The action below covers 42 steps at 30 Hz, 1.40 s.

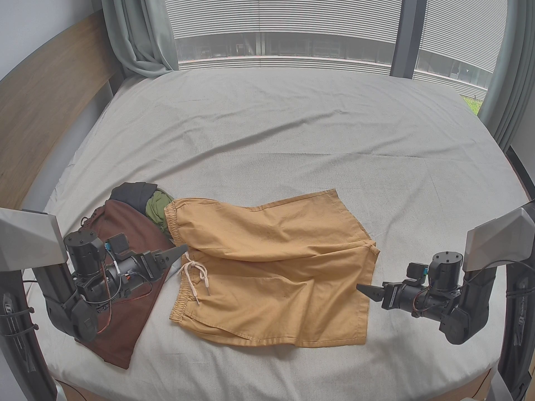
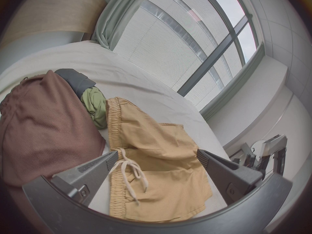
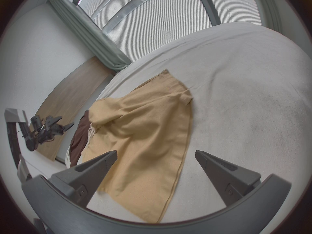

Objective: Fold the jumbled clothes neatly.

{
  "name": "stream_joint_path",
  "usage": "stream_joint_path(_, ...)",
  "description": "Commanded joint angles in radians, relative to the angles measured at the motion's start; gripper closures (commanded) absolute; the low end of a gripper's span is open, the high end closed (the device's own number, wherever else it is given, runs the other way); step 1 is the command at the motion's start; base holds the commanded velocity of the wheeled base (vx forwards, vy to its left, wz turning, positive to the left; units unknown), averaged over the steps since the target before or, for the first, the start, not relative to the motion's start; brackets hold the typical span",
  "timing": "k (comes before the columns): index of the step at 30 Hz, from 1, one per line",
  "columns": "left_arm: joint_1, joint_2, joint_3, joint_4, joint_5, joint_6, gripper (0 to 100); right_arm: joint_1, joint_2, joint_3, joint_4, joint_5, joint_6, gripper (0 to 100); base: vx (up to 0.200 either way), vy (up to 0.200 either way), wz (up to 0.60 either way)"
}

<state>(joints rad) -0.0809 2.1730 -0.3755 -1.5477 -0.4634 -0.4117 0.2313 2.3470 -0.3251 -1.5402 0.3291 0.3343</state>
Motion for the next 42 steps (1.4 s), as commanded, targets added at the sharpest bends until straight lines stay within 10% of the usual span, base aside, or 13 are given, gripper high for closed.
stream_joint_path(1,0.041,0.011,0.037,0.000,-0.054,0.057,0,0.022,-0.048,0.063,0.000,0.025,-0.023,0,0.000,0.000,0.00)
stream_joint_path(42,0.038,0.183,0.122,0.000,-0.061,0.097,0,0.037,-0.035,0.075,0.000,0.036,-0.063,0,0.000,0.000,0.00)
